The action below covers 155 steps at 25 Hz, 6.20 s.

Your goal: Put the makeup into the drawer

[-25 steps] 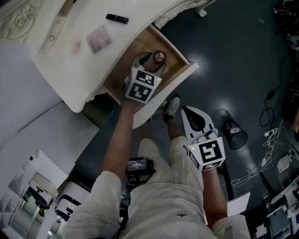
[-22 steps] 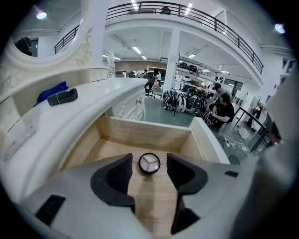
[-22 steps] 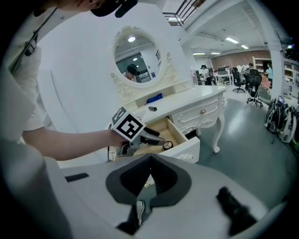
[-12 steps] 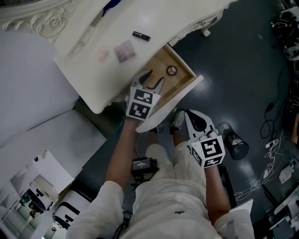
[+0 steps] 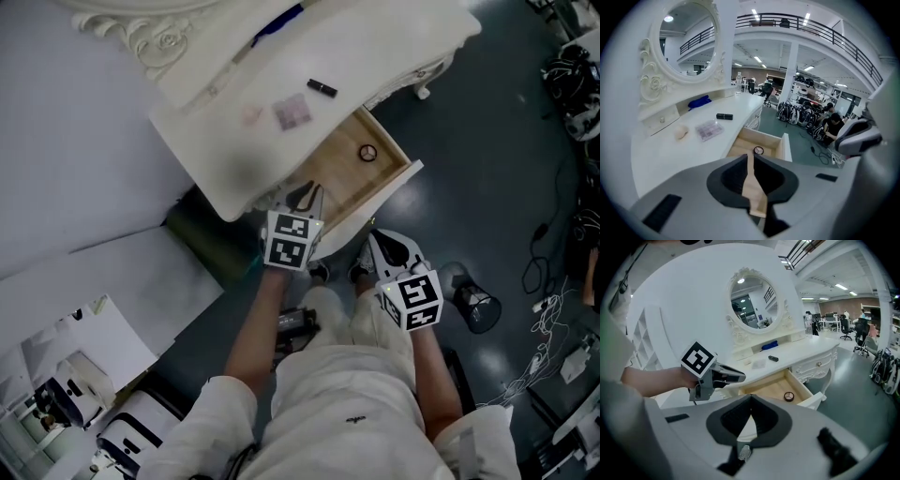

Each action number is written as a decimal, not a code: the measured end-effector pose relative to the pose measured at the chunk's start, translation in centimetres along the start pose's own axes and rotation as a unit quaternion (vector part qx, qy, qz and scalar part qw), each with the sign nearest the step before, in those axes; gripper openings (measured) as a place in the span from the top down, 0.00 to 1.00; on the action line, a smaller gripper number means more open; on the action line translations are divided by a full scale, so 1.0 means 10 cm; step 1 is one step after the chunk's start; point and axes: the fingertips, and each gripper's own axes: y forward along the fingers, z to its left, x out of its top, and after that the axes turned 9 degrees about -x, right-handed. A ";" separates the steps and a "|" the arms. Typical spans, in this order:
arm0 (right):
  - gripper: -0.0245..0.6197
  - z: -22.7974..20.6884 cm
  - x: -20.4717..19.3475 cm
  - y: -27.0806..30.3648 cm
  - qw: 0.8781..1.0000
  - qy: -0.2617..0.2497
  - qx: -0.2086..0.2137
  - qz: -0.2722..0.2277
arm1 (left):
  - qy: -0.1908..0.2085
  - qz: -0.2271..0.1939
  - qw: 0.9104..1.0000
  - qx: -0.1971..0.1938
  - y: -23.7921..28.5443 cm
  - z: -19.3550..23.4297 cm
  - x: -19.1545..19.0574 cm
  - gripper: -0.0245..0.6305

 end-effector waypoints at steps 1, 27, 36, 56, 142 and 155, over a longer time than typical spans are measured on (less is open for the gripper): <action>0.94 0.06 0.02 -0.02 1.000 -0.002 0.000 -0.001 | -0.002 0.000 1.000 0.001 -0.10 0.00 -0.03 0.89; 0.94 0.97 0.25 -0.19 0.999 -0.003 -0.027 -0.027 | -0.013 -0.006 1.000 -0.028 -1.11 0.12 -0.38 0.95; 0.94 1.07 0.28 -0.14 0.999 0.000 -0.043 -0.023 | -0.014 -0.010 1.000 -0.012 -1.14 0.37 -0.35 0.94; 0.94 1.27 0.37 0.39 0.999 0.000 -0.033 0.003 | -0.038 -0.031 0.998 0.028 -1.03 1.32 -0.06 0.94; 0.94 -0.42 0.32 0.41 0.991 0.102 -0.085 0.010 | 0.041 0.045 0.994 -0.088 0.89 0.07 0.60 0.77; 0.94 -0.66 0.00 0.26 0.982 0.142 -0.122 0.021 | 0.082 0.113 0.980 -0.143 1.48 -0.33 0.03 0.77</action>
